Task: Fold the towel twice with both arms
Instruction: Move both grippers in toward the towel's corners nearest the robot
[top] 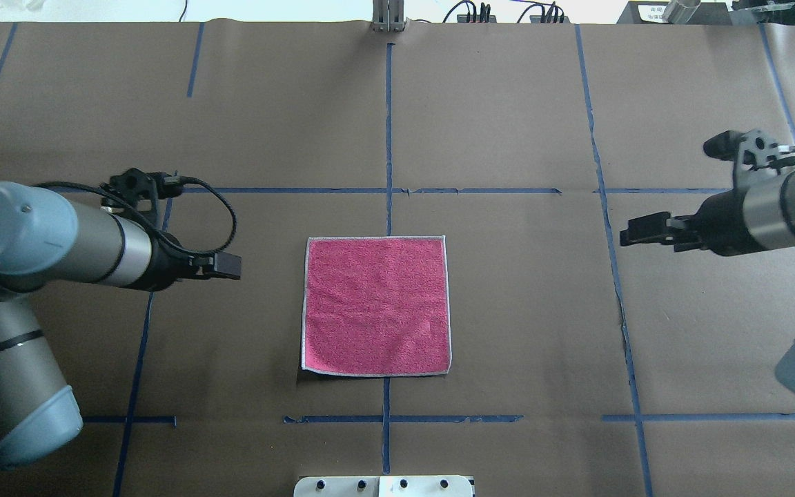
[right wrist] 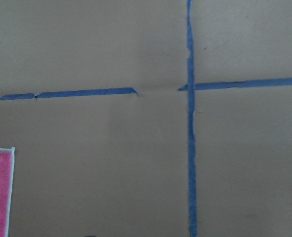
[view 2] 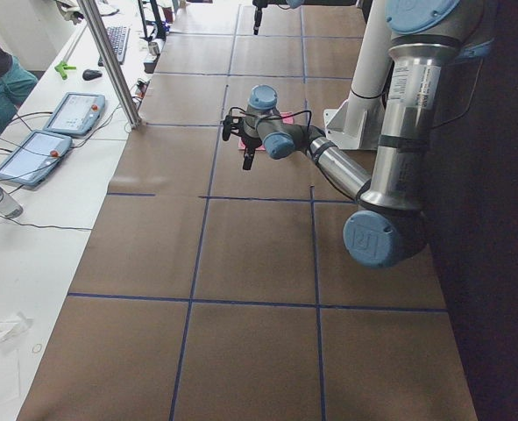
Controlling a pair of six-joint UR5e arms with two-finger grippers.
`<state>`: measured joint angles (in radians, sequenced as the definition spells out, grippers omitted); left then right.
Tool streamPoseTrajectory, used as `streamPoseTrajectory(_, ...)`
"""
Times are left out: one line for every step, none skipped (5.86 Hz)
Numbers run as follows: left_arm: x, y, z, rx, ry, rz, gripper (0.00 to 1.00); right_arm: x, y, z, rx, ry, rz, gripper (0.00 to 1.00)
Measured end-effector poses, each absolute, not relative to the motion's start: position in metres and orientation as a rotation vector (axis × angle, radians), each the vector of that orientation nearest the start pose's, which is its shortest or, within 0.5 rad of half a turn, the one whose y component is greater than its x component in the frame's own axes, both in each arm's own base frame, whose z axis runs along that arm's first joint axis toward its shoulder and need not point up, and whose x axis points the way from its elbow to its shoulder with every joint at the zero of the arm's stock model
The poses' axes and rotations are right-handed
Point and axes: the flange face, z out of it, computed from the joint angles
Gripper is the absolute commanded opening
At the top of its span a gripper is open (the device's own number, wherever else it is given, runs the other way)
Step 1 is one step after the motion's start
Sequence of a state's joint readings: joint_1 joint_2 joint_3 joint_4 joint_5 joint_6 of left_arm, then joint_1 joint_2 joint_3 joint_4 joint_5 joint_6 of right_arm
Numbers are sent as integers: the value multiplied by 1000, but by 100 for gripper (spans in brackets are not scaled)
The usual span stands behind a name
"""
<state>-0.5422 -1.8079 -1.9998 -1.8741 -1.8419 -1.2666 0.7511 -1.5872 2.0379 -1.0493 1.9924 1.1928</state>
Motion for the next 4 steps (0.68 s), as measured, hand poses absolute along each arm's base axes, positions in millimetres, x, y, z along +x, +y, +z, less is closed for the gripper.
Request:
streamPoseTrajectory(449, -347, 284, 139, 957, -108, 91, -336, -373, 368, 184, -1004, 162, 97)
streamPoseTrajectory(474, -325, 272, 120, 944, -124, 77, -377, -359, 346, 157, -977, 188, 84)
streamPoseTrajectory(489, -308, 271, 87, 937, -147, 67, -418, -344, 316, 114, -945, 232, 82)
streamPoseTrajectory(502, -300, 275, 64, 926, -175, 65, -450, -326, 288, 72, -932, 284, 80)
